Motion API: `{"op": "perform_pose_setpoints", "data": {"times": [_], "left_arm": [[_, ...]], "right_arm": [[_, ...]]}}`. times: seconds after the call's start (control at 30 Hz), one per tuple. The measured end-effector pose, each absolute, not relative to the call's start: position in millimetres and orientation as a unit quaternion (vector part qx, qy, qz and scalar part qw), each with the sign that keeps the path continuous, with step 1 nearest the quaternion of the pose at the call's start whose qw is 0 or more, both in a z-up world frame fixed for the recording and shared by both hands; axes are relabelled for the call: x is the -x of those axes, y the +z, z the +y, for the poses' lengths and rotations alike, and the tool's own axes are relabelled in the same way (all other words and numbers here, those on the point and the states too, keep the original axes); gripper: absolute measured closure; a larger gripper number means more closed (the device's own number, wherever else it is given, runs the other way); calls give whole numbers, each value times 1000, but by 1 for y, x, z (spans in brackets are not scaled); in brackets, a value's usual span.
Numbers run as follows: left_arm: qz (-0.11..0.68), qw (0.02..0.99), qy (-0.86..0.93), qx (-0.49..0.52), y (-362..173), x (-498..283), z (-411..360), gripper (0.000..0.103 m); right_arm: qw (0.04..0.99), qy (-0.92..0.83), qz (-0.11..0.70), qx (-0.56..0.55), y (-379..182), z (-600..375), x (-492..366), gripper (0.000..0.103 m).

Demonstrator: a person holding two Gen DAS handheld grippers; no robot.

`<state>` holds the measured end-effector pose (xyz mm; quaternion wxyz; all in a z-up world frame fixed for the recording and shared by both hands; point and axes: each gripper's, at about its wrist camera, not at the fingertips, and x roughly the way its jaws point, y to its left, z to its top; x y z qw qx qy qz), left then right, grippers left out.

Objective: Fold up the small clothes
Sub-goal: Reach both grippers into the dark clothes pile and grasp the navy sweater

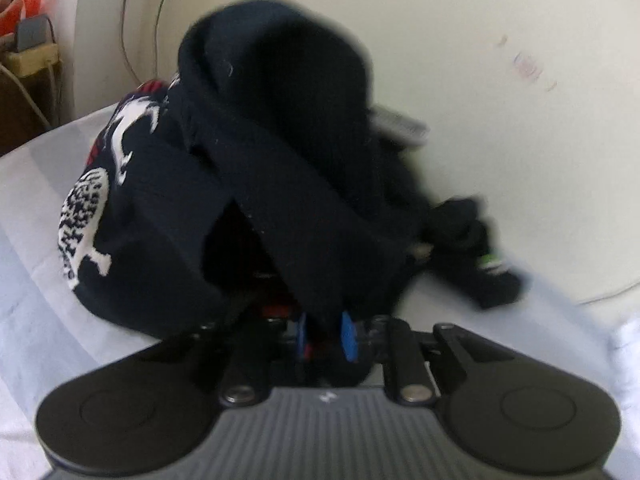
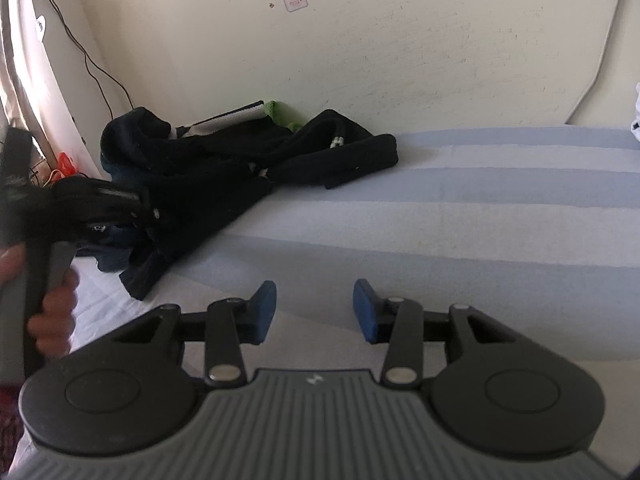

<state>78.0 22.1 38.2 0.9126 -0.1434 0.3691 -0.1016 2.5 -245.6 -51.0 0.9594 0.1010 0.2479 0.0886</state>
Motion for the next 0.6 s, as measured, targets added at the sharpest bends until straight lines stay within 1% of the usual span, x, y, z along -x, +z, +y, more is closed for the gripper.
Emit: {"op": "perform_pose_setpoints", "data": {"times": [0.1, 0.13, 0.2, 0.23, 0.37, 0.4, 0.47, 0.5, 0.53, 0.57, 0.6], "left_arm": [[288, 944, -140, 82, 78, -22, 22, 90], [271, 947, -155, 77, 87, -3, 27, 96], [254, 942, -200, 94, 107, 34, 46, 97], [247, 939, -217, 97, 116, 51, 55, 102], [192, 934, -296, 53, 136, 134, 70, 101], [183, 938, -292, 34, 137, 152, 72, 98], [193, 944, -265, 20, 136, 157, 77, 93], [205, 947, -246, 23, 132, 153, 80, 86], [216, 949, -227, 30, 128, 143, 82, 69], [231, 951, -203, 39, 121, 124, 84, 58], [245, 952, -174, 54, 115, 107, 85, 40]], "right_arm": [[959, 91, 248, -107, -51, -247, -2, 57], [958, 91, 248, -109, -52, -247, -1, 57], [958, 91, 248, -111, -52, -248, -2, 57], [958, 90, 247, -111, -52, -248, -1, 57], [959, 85, 245, -118, -51, -248, 0, 57], [958, 83, 244, -122, -51, -250, 1, 57], [958, 79, 243, -133, -50, -253, 1, 57], [957, 78, 243, -139, -50, -254, 0, 56], [956, 79, 242, -144, -50, -254, 0, 56], [957, 79, 238, -146, -49, -254, 0, 56], [958, 77, 234, -144, -49, -253, 1, 56]]}}
